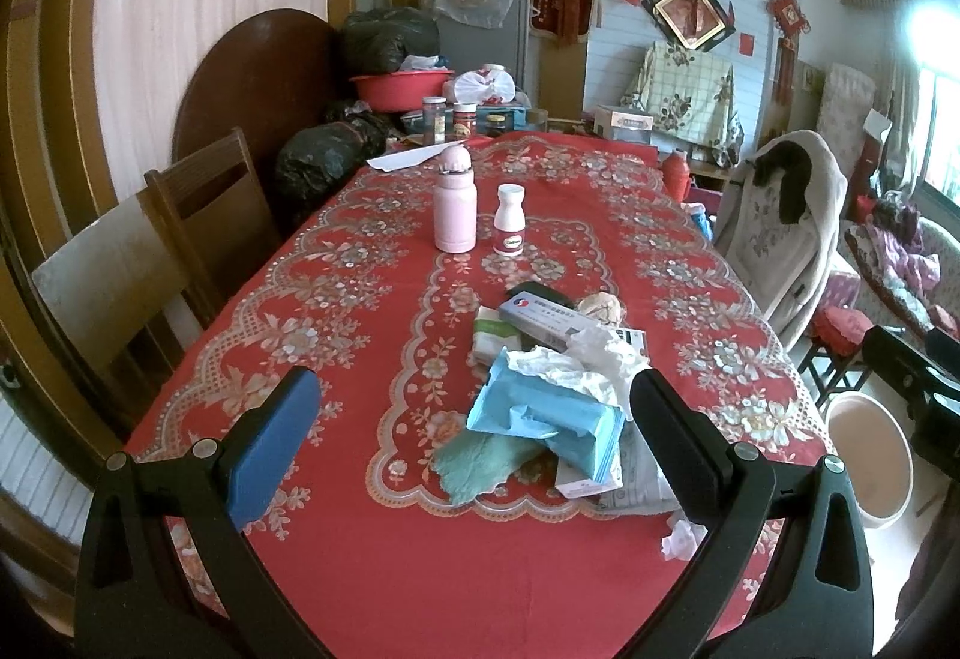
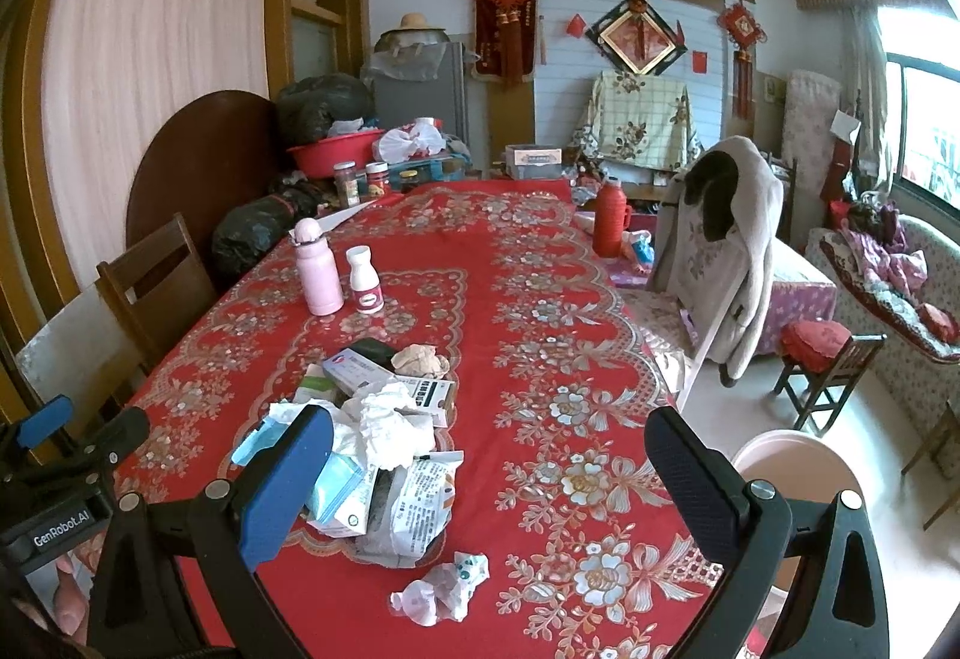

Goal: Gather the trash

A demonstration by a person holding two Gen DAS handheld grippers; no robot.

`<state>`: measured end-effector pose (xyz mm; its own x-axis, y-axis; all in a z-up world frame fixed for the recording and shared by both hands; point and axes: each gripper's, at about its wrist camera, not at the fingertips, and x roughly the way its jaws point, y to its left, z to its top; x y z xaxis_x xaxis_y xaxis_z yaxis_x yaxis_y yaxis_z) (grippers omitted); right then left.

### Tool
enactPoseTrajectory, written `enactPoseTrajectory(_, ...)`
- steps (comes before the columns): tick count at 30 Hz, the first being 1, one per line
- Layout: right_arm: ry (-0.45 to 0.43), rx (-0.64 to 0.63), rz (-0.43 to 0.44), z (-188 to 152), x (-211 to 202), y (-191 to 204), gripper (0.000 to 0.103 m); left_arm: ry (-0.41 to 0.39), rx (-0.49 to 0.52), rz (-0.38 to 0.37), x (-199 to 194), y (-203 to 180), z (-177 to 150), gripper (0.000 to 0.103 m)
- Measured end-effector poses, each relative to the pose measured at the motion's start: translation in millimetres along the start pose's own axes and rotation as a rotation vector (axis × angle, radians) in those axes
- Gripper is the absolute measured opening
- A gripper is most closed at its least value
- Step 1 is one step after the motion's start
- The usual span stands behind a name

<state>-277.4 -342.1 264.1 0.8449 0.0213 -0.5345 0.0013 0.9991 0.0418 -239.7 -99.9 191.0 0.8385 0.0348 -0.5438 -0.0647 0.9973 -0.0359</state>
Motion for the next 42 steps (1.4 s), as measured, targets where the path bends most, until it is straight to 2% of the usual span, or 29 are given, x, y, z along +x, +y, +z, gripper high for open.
enactPoseTrajectory(42, 0.039, 0.01, 0.011, -6, 22, -8, 0.103, 0.012, 0.005, -0.001, 1, 0, 2, 0.103)
